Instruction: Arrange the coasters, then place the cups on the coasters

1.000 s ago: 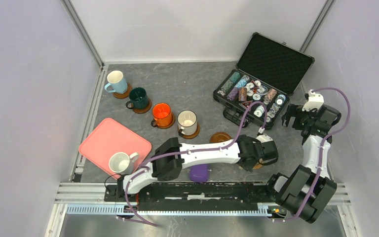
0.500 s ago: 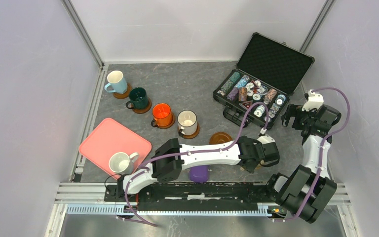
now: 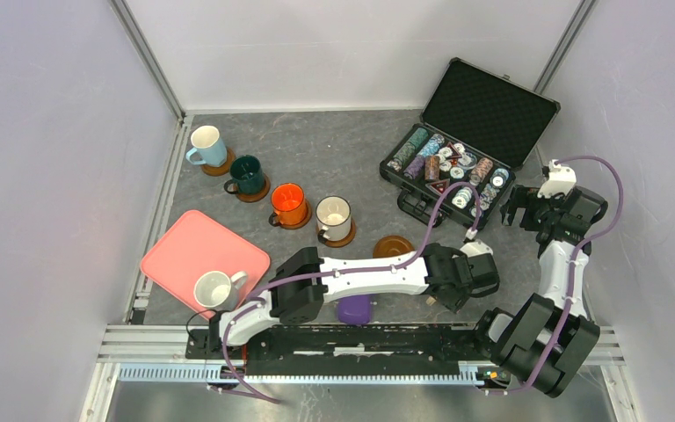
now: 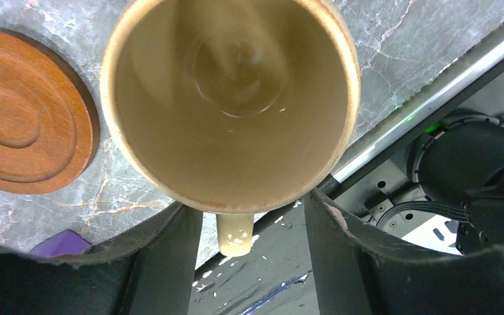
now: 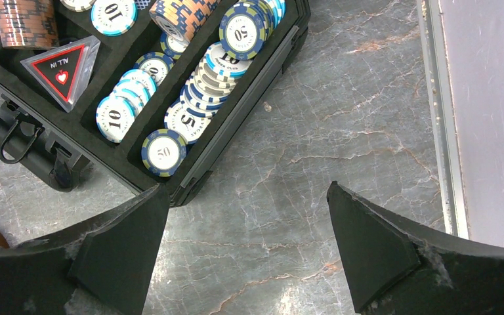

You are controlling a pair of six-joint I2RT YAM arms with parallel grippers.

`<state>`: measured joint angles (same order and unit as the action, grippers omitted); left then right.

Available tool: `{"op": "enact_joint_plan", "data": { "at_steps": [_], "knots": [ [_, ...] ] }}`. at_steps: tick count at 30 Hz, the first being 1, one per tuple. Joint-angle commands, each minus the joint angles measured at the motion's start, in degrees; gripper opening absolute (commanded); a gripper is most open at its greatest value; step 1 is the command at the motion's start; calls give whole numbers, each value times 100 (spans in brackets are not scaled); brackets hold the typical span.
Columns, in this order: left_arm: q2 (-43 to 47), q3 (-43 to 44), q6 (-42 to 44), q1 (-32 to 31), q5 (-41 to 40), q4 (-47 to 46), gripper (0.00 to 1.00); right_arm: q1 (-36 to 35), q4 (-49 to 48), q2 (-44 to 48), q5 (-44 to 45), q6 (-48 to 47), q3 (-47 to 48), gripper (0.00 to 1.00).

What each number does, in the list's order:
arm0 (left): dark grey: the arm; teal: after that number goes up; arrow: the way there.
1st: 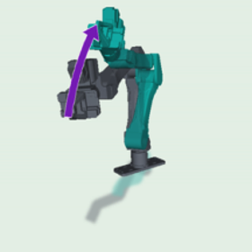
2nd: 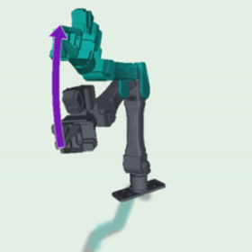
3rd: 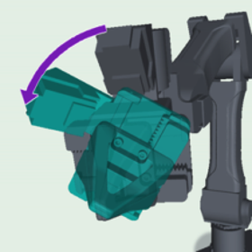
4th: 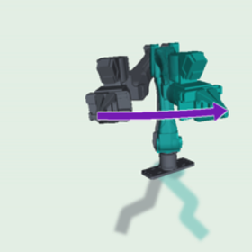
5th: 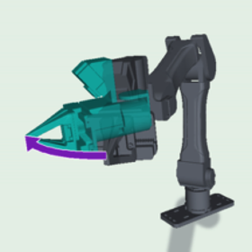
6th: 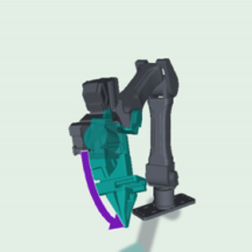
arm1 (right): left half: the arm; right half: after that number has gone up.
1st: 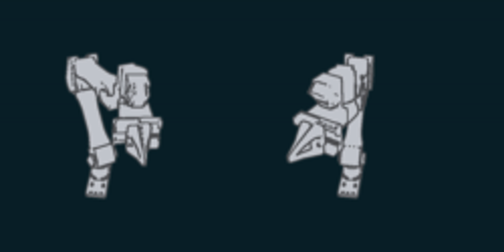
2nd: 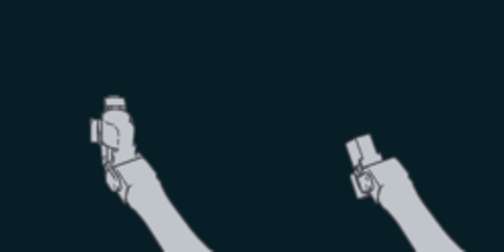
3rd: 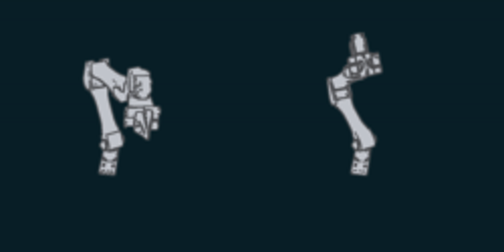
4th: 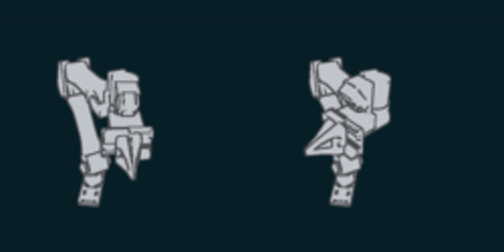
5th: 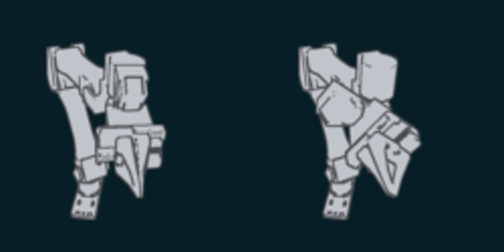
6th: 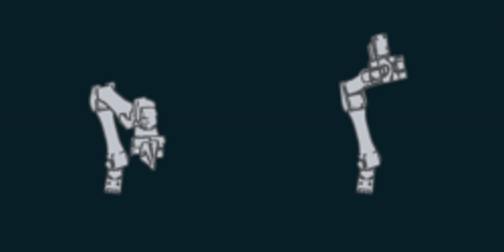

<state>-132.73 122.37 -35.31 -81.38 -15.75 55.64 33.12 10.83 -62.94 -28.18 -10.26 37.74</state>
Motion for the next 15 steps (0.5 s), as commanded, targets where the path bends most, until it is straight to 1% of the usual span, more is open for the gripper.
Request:
{"op": "enact_joint_plan", "data": {
  "at_steps": [1,10,15],
  "knots": [
    [338,-183,-331,-25,259,-299,66,27,-117,36,-67,38,60,98],
    [498,-511,-579,-33,518,-395,68,27,-122,19,-57,33,66,98],
    [433,-451,-613,-27,639,-409,69,29,-114,10,-67,33,67,98]
  ]
}}
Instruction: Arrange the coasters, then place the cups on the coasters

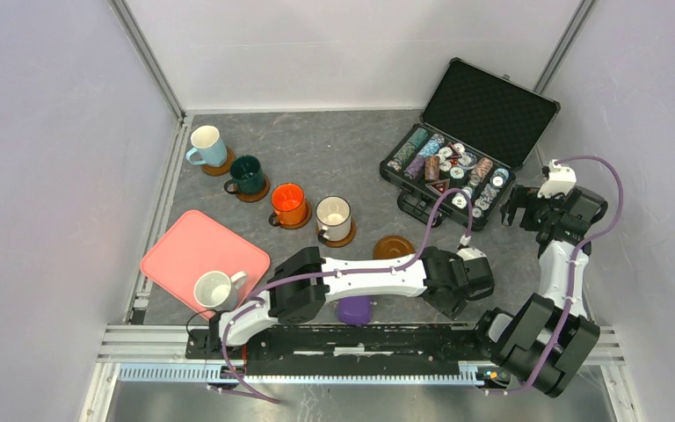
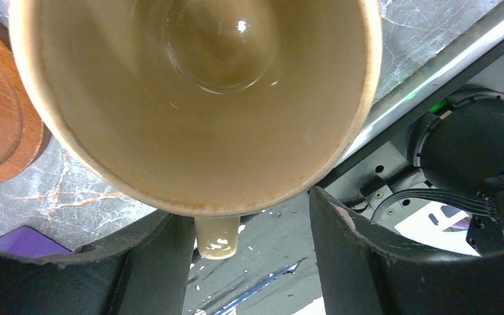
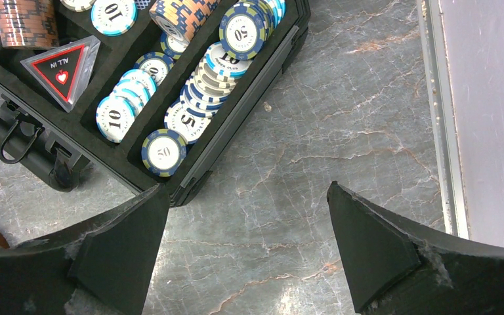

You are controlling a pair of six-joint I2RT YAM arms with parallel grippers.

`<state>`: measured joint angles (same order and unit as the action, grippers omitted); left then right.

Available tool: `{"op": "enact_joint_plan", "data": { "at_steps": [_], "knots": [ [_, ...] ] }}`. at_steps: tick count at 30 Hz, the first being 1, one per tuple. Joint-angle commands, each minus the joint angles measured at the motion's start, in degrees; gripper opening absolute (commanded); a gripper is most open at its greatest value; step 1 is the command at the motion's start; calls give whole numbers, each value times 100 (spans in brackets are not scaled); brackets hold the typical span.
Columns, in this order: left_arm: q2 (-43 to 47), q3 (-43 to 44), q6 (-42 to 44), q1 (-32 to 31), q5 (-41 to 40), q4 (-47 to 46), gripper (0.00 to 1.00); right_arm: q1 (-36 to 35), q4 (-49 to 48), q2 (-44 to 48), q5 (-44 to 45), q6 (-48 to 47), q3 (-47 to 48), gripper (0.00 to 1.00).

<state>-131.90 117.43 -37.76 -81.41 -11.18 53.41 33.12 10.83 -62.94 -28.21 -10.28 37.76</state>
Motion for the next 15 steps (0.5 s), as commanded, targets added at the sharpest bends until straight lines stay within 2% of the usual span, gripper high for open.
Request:
{"op": "enact_joint_plan", "data": {
  "at_steps": [1,15],
  "knots": [
    [349,52,-364,-29,221,-199,69,27,-116,13,-66,35,61,98],
    [399,52,-349,-8,405,-296,72,27,-115,5,-93,29,65,98]
  ]
}}
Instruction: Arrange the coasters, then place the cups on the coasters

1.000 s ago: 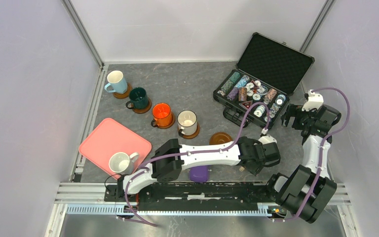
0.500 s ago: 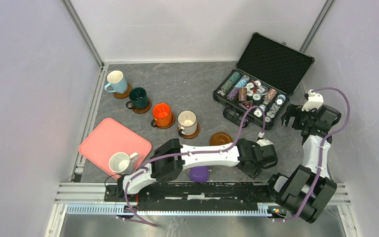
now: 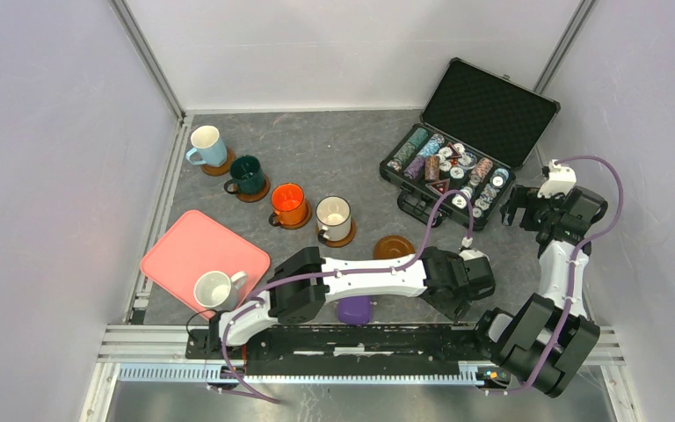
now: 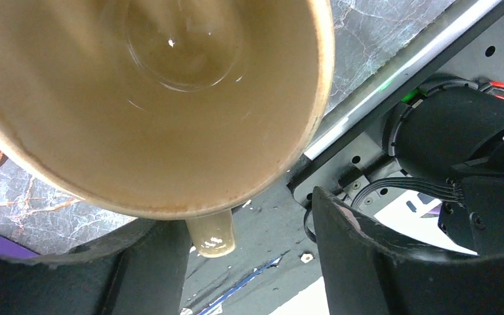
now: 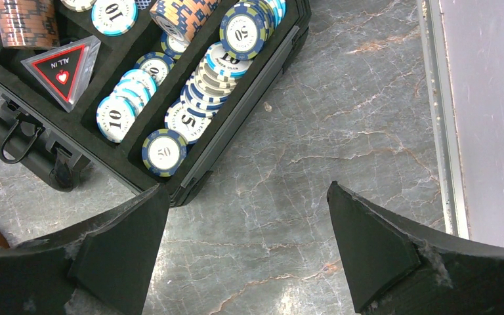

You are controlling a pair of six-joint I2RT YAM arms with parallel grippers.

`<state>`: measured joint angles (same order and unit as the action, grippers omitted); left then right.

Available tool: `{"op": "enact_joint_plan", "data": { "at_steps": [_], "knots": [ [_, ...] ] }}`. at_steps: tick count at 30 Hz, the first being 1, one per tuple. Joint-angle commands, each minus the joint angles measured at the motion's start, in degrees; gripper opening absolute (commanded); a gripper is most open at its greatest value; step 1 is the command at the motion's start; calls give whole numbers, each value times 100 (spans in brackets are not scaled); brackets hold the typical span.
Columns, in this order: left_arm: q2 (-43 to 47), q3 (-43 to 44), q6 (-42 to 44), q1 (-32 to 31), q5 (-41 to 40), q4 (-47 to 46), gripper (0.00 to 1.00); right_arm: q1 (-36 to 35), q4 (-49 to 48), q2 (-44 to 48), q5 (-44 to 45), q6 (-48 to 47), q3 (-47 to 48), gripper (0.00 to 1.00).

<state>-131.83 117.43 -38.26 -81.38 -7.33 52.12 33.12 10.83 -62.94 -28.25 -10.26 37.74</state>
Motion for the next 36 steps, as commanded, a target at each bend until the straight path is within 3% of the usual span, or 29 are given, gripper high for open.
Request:
{"op": "enact_joint_plan", "data": {
  "at_steps": [1,17,23,30,36],
  "knots": [
    [418,25,-290,8,-27,-169,74,27,-107,5,-97,24,67,98],
    [1905,-1422,163,92,-408,-609,92,27,-89,13,-136,-19,61,98],
    [2436,-1582,1032,377,-683,-591,100,26,-52,7,-403,-131,50,98],
    [2771,-1016,2383,1961,-292,65,100,27,-88,18,-600,-160,-17,98],
    [3867,-1285,3767,3770,920,322,100,27,-75,-21,-669,-160,-21,98]
  ]
}}
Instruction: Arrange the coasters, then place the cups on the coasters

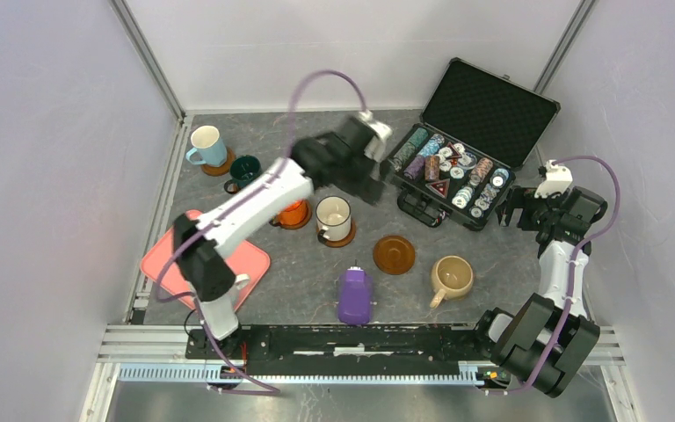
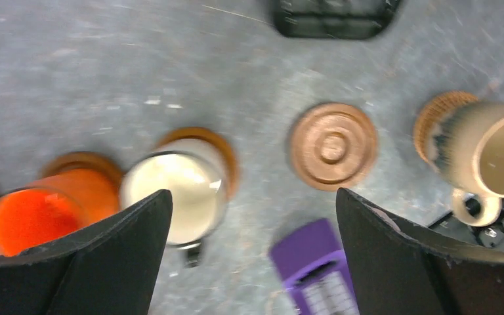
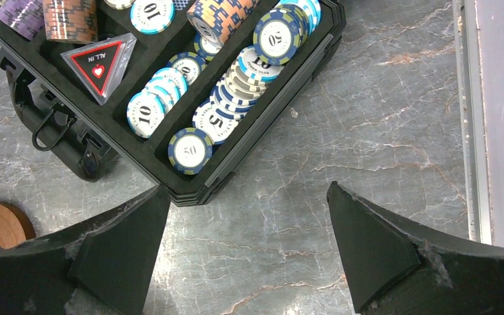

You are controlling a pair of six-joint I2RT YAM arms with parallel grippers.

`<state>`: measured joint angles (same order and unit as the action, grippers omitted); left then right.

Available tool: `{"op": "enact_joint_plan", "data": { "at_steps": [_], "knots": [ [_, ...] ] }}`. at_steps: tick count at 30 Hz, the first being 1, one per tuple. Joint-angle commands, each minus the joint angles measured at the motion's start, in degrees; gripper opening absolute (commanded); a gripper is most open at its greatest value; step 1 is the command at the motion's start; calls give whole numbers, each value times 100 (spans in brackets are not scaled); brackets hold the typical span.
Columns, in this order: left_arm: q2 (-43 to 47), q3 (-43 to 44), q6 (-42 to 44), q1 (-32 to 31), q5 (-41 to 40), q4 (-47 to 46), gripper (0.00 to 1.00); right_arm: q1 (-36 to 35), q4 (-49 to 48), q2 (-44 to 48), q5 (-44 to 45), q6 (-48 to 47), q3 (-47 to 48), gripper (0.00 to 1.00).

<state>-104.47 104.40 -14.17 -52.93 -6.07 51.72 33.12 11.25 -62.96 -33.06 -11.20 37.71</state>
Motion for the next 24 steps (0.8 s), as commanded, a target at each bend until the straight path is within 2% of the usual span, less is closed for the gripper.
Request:
{"op": "enact_joint_plan", "data": {
  "at_steps": [1,3,6,9,12,19,24],
  "knots": [
    [1372,-98,1598,1190,927,432,100,27,-122,-28,-197,-66,-18,98],
    [1794,-373,1997,1826,1112,576,100,23,-114,-56,-222,-74,-5,98],
    [2393,-857,2671,2444,1184,930,100,27,-98,-59,-215,-93,-16,98],
    [2956,-1571,3447,3180,1720,1475,100,23,-96,-78,-216,-99,-35,98],
    [3420,-2272,4268,3757,1849,1929,99,25,-88,-122,-249,-84,-43,98],
    [4167,-4174,5543,3957,1310,2231,92,21,-71,-178,-342,-91,-45,98],
    [4394,-4928,6227,3957,1159,2165,86,27,-50,-210,-374,-102,-45,98]
  ]
}}
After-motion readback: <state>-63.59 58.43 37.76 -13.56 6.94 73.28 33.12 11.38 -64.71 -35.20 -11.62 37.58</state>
